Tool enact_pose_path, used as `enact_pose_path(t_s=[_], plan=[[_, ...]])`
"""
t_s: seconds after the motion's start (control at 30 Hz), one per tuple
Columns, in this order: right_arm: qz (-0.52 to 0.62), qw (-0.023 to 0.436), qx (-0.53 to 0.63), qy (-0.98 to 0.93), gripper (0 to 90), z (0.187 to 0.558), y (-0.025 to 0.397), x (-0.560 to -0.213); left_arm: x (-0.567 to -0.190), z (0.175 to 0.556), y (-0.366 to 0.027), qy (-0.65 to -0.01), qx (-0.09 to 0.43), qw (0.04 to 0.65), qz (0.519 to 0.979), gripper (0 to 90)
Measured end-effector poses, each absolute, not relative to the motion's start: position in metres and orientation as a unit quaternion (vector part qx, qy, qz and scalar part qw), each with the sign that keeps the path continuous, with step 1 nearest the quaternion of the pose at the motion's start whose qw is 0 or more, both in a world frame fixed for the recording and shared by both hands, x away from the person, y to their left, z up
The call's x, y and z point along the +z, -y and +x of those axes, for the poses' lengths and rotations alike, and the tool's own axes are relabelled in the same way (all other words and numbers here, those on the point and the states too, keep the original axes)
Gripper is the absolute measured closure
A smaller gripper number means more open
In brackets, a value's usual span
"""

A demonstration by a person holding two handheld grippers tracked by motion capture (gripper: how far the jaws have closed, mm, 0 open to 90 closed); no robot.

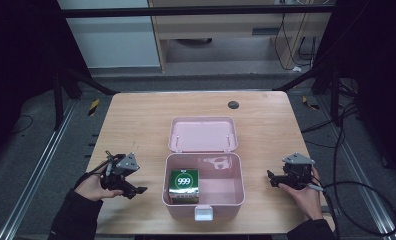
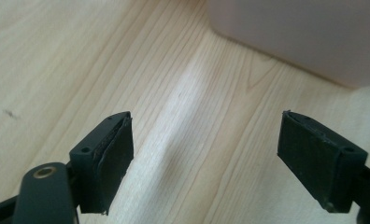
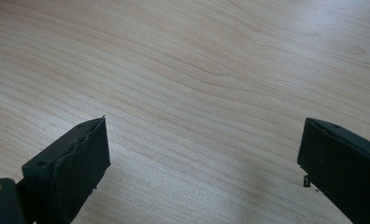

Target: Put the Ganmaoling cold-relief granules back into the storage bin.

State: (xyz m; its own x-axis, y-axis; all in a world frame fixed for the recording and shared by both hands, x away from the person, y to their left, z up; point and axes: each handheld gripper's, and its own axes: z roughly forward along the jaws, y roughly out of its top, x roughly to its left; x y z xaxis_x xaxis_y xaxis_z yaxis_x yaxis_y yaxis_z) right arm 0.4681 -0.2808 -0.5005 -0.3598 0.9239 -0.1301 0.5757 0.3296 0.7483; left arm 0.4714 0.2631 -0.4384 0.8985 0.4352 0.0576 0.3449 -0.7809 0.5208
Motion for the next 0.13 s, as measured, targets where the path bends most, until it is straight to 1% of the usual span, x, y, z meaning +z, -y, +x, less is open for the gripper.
enact_pose_path(t_s=[0.13], plan=[[0.492,0.282,0.308,-0.764,2.7,0.4685,0.2810,-0.5006,-0.4490,0.4758,-0.2705,-0.226,0.086,0.253,0.937,17.0]])
